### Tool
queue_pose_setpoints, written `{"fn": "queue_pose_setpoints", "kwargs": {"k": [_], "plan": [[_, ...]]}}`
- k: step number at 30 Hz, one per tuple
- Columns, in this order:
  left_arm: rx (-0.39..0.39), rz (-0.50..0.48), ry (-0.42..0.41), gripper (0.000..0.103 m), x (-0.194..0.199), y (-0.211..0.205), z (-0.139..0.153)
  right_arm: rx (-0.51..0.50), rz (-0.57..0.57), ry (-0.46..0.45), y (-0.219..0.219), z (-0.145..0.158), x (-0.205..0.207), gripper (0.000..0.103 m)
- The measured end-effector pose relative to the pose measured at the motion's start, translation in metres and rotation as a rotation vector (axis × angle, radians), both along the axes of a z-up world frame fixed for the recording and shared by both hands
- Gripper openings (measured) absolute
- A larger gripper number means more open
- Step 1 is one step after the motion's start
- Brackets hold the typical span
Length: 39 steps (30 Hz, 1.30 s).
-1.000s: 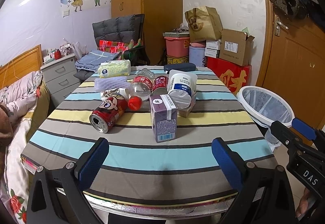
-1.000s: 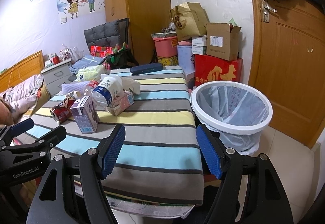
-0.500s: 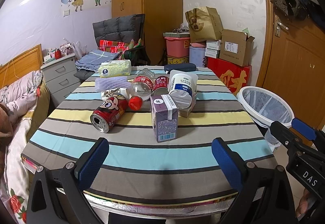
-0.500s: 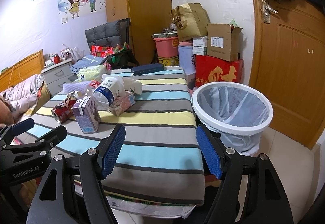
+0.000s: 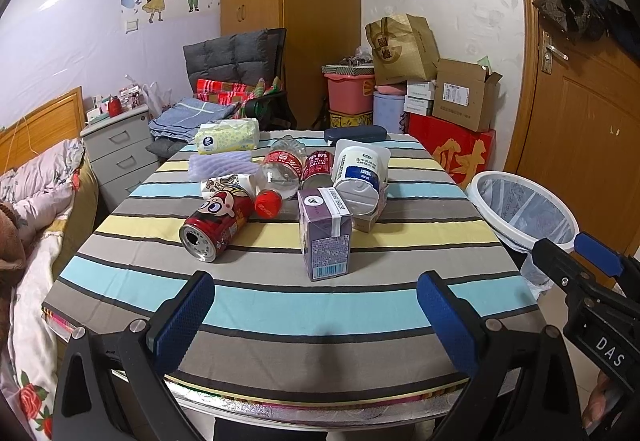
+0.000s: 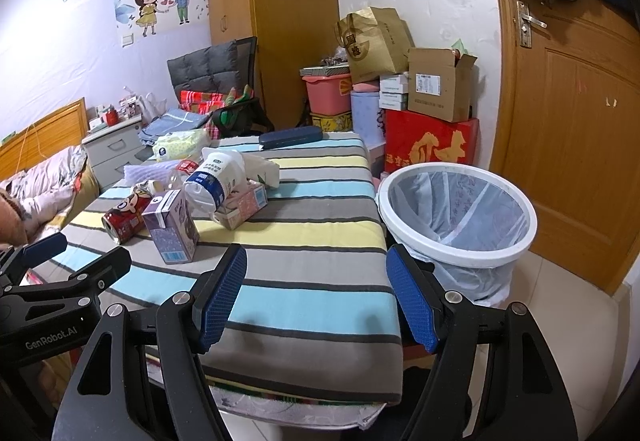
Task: Collect trash
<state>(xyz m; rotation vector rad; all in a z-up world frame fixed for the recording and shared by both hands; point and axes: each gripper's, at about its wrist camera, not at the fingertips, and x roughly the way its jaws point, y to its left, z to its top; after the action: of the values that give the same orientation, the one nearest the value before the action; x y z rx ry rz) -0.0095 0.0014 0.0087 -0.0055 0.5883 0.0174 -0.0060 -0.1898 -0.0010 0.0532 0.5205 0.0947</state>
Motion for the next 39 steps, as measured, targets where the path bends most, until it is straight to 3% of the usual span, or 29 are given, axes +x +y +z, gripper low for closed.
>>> {"fn": "queue_pose_setpoints", "kwargs": {"k": [20,27,39], "plan": [[-0.018,0.002,0.015,0.103,0.006,0.011,-0.002,-0.002,0.004,0.007,0.003,-0.003,0.003,0.074],[-0.006,0.055,0.047,0.103,0.025,0.051,-0.011,0.025,0.049,0.042,0.02,-0.01,0.022,0.074],[-0.07,0.107,0.074,0.103,0.071,0.132,-0.019,0.044,0.267,0.1,0.091,-0.021,0.056,0.074]]}}
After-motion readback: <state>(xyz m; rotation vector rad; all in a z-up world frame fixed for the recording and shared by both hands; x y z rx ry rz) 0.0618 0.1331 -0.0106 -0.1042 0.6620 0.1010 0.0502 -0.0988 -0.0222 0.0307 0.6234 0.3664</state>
